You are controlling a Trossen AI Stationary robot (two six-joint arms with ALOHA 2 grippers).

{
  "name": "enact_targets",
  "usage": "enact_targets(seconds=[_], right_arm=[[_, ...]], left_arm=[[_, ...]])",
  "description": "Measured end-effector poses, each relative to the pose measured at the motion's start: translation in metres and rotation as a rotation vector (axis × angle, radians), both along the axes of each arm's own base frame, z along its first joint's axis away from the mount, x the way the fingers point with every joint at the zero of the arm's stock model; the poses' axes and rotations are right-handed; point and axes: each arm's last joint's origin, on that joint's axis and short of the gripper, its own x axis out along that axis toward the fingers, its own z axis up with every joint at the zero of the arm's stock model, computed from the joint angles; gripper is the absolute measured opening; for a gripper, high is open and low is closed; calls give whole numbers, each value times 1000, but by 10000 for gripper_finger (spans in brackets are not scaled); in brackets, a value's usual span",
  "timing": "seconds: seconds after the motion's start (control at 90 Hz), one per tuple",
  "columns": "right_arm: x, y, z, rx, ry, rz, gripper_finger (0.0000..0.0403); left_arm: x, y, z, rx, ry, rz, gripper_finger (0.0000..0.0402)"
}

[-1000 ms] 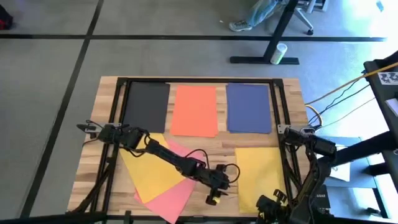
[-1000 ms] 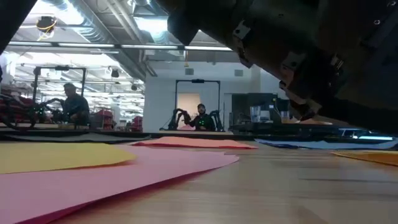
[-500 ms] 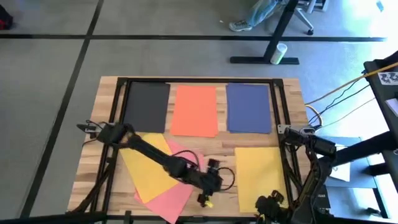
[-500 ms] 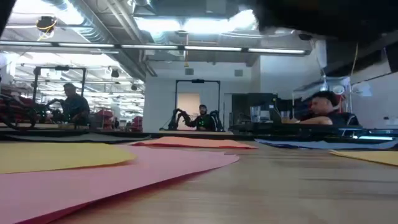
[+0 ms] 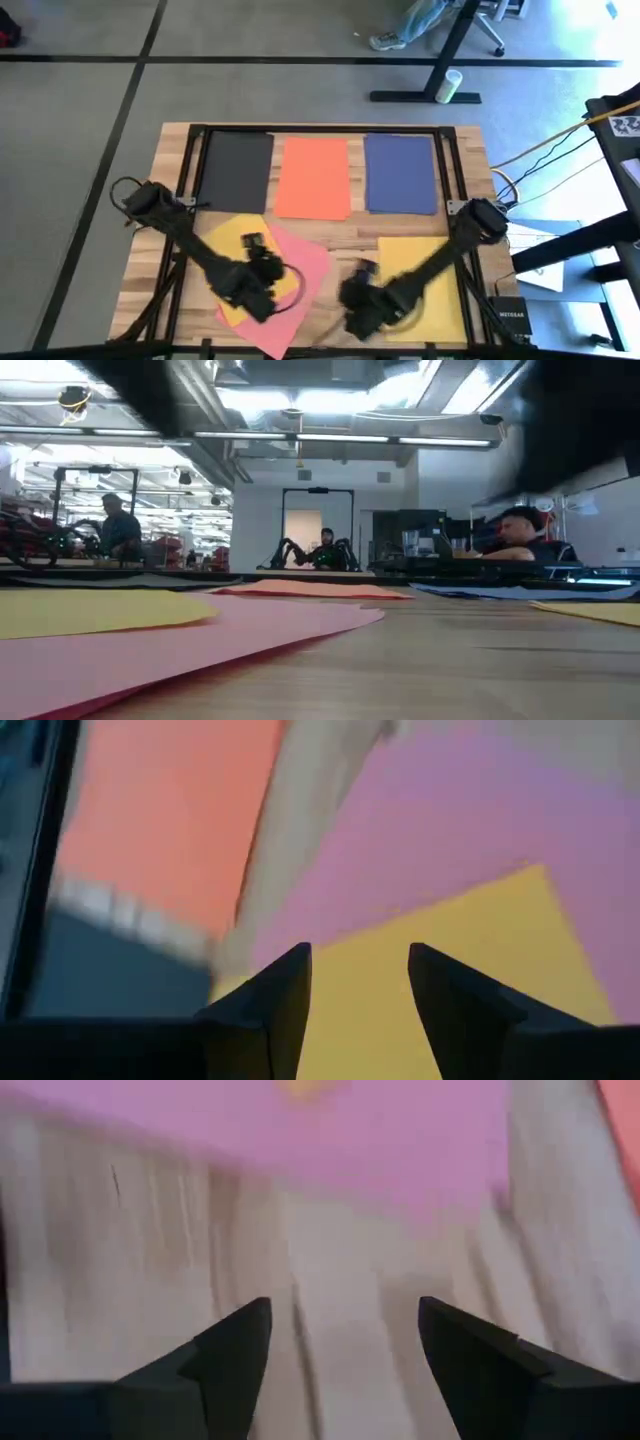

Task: Organize paper
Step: Stack the yellow paper on top of the other yellow paper

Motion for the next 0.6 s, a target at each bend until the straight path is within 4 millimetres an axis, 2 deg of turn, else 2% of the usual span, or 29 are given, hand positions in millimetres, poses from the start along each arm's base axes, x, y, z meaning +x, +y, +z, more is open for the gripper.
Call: enact_targets(seconds=[0.156,0.267,0.389,0.456,0.6], right_arm=[[45,-31,-4,77,-88,134,243],[70,-48,-25,153,-100,203,243],[89,-64,-55,200,-79,229,243],[95,-72,-65,196,-56,218,243],[100,-74,-69,198,-66,230,243]], left_arm=[[-47,-11,-26,-132,-138,140,155],[-67,-24,-40,-237,-222,212,155],[-74,-36,-44,-337,-294,245,155],[-74,-39,-44,-365,-316,252,155],[-73,-44,-44,-406,-355,250,155]])
